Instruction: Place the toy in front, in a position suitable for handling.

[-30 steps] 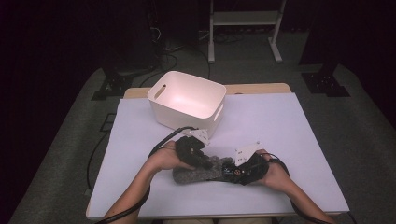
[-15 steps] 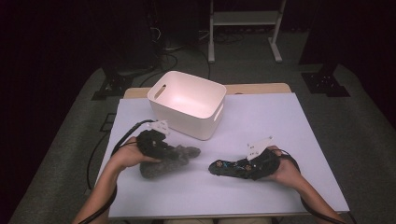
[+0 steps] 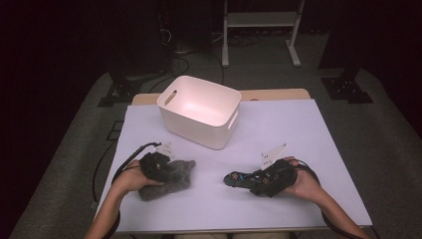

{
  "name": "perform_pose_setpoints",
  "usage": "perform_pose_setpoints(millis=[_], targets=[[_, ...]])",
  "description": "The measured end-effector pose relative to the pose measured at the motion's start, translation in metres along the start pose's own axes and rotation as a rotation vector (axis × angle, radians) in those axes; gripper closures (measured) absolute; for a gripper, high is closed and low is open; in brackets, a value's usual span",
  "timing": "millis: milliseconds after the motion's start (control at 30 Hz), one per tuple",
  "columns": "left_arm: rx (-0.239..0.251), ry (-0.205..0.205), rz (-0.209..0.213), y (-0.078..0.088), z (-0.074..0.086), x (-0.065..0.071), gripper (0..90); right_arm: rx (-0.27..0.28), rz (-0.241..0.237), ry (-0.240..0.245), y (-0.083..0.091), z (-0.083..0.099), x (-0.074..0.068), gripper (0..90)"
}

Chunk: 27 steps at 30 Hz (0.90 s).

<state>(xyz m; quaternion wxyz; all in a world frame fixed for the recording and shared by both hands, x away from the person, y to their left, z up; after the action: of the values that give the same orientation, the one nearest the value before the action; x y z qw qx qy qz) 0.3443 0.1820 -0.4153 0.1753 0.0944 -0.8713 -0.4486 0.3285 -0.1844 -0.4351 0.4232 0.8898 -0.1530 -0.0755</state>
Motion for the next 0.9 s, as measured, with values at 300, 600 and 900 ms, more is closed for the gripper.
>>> perform_pose_setpoints(millis=[300, 600, 900], targets=[[-0.016, -0.014, 0.007, -0.015, -0.002, 0.01, 56.1, 0.029, -0.036, -0.033, 0.004, -0.002, -0.01, 33.4], [0.001, -0.02, -0.009, -0.014, 0.0, 0.016, 50.9, 0.02, 0.013, -0.014, -0.002, 0.003, -0.021, 24.5], [0.011, -0.02, -0.015, -0.017, 0.0, 0.019, 47.4, -0.061, 0.055, 0.073, -0.021, 0.008, -0.038, 18.9]])
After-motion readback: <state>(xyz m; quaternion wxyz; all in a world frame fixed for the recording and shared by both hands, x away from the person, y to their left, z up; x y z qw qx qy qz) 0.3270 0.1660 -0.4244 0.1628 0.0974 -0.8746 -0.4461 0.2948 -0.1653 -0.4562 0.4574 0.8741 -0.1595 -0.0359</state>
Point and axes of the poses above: each handheld gripper's, and its own axes: y roughly backward along the jaws, z roughly out of its underside, x roughly to its right, the point moved 1 cm from there along -y, roughly forward along the jaws, and after that the axes turned 8 degrees about z, right-handed, at the moved point
